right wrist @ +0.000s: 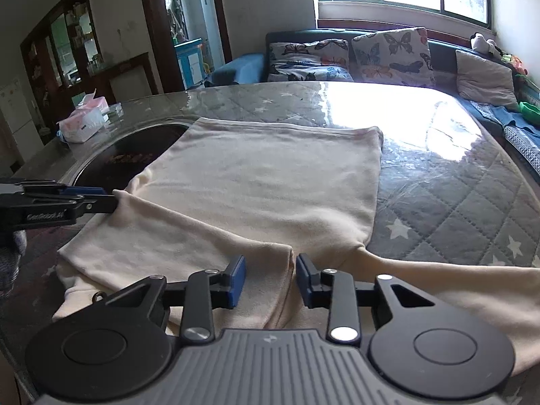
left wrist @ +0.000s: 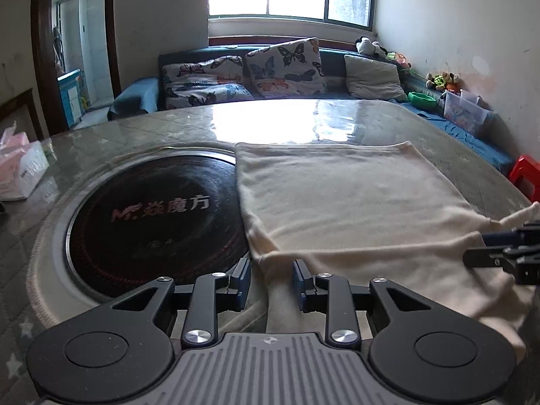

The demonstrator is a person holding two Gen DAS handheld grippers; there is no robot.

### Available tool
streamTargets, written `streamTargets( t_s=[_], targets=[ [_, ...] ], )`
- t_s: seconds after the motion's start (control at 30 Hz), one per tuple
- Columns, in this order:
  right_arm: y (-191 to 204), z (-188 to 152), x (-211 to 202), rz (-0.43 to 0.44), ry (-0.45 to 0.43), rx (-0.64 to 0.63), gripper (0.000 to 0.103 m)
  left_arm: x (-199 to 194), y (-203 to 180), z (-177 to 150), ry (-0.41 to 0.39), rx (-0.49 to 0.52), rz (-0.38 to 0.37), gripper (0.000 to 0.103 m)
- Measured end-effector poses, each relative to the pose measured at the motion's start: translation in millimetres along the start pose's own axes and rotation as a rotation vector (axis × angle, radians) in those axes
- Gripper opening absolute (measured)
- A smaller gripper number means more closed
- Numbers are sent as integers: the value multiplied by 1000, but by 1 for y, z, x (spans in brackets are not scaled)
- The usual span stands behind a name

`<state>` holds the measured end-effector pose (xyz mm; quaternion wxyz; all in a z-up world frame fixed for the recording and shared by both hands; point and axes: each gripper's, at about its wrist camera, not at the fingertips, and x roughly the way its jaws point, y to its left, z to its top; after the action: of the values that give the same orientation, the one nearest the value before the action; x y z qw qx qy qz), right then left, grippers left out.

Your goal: Fold clothes

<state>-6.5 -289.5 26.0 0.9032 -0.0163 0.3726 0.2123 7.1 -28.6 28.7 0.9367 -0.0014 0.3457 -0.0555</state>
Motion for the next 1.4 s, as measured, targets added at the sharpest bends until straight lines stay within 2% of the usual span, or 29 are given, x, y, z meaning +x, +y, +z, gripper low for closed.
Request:
streamTargets(
  t_s=[0.07, 0.17, 0.23, 0.33, 0.4, 0.43, 0.53, 0.6, 0.8, 0.93, 1.03, 1.2, 1.4],
  targets=[
    [0, 0, 0, -5, 0, -1, 28, 2, 2, 0, 2, -12, -17, 27],
    [2, 2, 1, -13, 2, -11, 20, 3, 4, -1, -8, -21, -35, 15],
    [3, 3, 0, -19, -4, -18, 13, -1, 5, -2, -25, -28, -30, 13],
    [7, 6, -4, -25, -36, -27, 9, -5, 7, -3, -44, -37, -23, 13],
    [7, 7, -2, -29, -40, -26, 9, -8, 6, -3, -47, -33, -25, 11],
    [7, 8, -1, -31, -41, -26, 9, -10, 6, -3, -48, -30, -27, 6],
    [4, 6, 7, -42, -10, -24, 10, -14, 5, -4, -51, -23, -33, 6],
    [4, 5, 3, -48, -20, -28, 16, -17, 4, -4, -53, -18, -37, 7],
    [14, 4, -22, -22, -47, -87, 17, -27, 2, -5, -58, -3, -48, 7],
    [28, -5, -26, 27, -26, -149, 17, -33, -22, -15, -49, 80, -118, 8],
    [35, -15, -24, 41, -5, -171, 17, -30, -35, -22, -31, 135, -140, 9],
    [36, -23, -29, 40, -1, -167, 19, -25, -45, -30, -6, 194, -140, 9],
    [6, -28, -56, -18, -63, -48, 23, -32, -53, -18, -41, 192, -160, 11]
  ],
)
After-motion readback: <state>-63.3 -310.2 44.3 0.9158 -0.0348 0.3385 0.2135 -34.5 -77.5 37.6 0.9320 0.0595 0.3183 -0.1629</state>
